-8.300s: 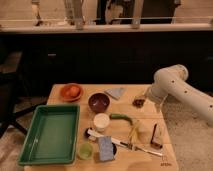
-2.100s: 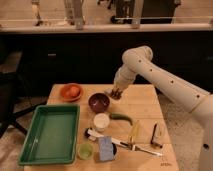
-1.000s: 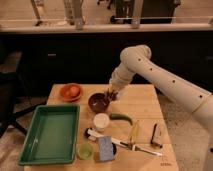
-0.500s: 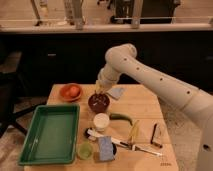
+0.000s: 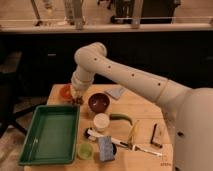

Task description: Place grapes in tray

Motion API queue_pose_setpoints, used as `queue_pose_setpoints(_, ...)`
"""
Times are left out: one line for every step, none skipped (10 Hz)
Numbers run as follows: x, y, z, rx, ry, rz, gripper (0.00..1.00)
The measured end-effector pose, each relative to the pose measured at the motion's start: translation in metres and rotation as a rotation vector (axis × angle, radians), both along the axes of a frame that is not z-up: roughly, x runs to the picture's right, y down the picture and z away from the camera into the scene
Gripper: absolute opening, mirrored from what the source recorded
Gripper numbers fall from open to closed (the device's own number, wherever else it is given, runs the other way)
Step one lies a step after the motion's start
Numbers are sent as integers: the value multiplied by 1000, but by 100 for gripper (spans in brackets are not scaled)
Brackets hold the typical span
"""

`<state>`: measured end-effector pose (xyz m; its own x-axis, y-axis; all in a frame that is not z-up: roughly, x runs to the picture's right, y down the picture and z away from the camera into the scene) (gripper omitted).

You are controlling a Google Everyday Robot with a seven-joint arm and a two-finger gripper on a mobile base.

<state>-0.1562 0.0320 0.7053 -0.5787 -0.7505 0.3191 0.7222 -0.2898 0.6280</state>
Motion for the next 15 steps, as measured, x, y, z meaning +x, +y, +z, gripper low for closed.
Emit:
queue_pose_setpoints(-17,12,-6,-10,-37,-52,0)
queue_pose_setpoints(-31,27,-11,-25,-73,-105,0)
queue_pose_setpoints(-37,36,-11,-40,-90,-134,0)
queue_pose_setpoints(-43,46,-8,-57,-103,-160,0)
queue_pose_setpoints(-49,57,-3,-77,-115,-183,0)
queue_pose_setpoints(-52,62,1,-92,-119,-195,0)
queue_pose_setpoints(-55,68,7,-108,-121,-206,0)
queue_pose_setpoints(-58,71,12,-121,-121,-214,0)
queue_pose_setpoints(-61,74,18,-136,-120,-224,0)
queue_pose_setpoints(-64,76,22,-146,-117,-232,0)
queue_pose_setpoints(-66,78,29,-160,-110,-243,0)
queue_pose_setpoints(-69,78,35,-169,-105,-250,0)
queue_pose_setpoints(-71,79,40,-180,-97,-260,0)
queue_pose_setpoints(-71,79,45,-191,-88,-270,0)
queue_pose_setpoints(-73,79,50,-201,-79,-281,0)
